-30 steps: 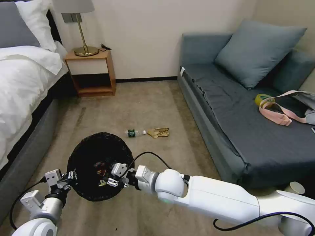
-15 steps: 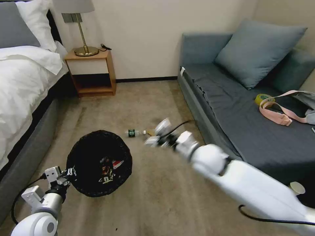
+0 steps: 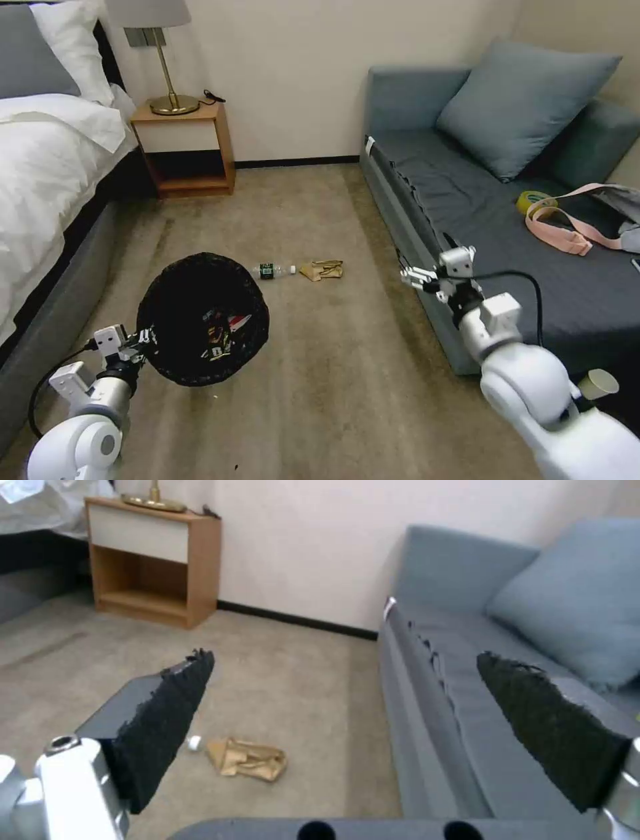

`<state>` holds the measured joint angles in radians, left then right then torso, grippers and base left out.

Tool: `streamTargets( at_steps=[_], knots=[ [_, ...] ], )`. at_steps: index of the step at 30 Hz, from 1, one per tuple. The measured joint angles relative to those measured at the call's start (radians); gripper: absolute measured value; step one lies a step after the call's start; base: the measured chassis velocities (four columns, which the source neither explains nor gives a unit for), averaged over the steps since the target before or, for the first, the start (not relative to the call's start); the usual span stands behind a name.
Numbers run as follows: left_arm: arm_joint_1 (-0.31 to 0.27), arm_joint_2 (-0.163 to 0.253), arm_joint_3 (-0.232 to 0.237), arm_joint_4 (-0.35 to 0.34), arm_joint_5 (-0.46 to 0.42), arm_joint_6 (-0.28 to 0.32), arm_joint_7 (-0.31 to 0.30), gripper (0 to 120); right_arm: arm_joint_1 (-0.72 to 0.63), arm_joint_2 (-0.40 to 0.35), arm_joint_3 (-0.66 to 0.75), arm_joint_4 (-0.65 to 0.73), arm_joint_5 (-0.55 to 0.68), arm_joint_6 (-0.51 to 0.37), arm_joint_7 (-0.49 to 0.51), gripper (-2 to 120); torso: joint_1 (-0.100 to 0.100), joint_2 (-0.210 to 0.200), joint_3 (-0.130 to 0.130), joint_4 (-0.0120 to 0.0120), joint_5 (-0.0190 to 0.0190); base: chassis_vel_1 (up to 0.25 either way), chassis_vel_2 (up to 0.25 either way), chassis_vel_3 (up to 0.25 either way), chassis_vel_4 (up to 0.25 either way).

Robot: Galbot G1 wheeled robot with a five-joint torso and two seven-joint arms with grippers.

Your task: Pick up the trash bin, then pick up the garbage on the floor and place it into the trash bin.

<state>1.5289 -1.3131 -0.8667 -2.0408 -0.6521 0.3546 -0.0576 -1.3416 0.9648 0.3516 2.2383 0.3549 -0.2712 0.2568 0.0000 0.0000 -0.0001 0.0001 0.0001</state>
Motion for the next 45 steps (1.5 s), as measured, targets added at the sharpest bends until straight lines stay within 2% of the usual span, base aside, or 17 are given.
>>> streamTargets(
  at_steps=[10, 19, 45],
  knots=[
    [0.024, -0.016, -0.011, -0.014, 0.002, 0.001, -0.005, 1, -0.149, 0.106, 0.011, 0.075, -0.069, -0.007, -0.017, 100, 0.0, 0.0, 0.0, -0.0001, -0.0002, 0.0, 0.0, 0.0, 0.0],
    [0.025, -0.017, -0.019, -0.02, -0.012, 0.0, -0.005, 1, -0.187, 0.154, -0.006, 0.076, -0.122, 0.019, -0.046, 100, 0.0, 0.0, 0.0, -0.0001, -0.0002, 0.0, 0.0, 0.0, 0.0],
    [0.008, -0.015, -0.025, 0.008, -0.019, -0.009, 0.002, 1, -0.189, 0.169, -0.015, 0.054, -0.122, 0.047, -0.069, 100, 0.0, 0.0, 0.0, -0.0001, 0.0, 0.0, 0.0, 0.0, 0.0]
  ],
)
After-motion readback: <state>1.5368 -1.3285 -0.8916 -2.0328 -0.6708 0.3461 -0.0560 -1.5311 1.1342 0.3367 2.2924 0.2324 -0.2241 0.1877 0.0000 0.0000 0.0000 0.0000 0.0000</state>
